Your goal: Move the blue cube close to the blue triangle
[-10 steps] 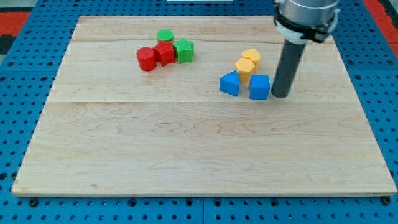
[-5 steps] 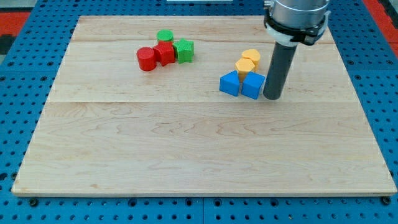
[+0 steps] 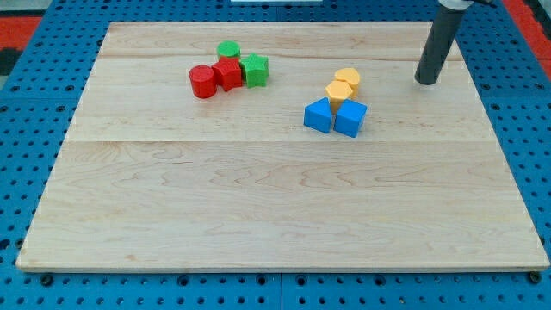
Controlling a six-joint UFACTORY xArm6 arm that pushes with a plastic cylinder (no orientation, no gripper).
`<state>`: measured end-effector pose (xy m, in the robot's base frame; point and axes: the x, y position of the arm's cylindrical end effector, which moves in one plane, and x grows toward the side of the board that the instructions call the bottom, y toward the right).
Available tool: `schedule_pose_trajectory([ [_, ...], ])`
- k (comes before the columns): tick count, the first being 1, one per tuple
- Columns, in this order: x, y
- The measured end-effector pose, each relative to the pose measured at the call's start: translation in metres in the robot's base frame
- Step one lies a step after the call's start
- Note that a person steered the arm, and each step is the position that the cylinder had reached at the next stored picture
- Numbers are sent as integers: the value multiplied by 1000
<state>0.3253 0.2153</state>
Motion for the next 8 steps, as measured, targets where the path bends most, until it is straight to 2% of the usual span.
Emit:
schedule_pose_trajectory([
  [8,6,-3],
])
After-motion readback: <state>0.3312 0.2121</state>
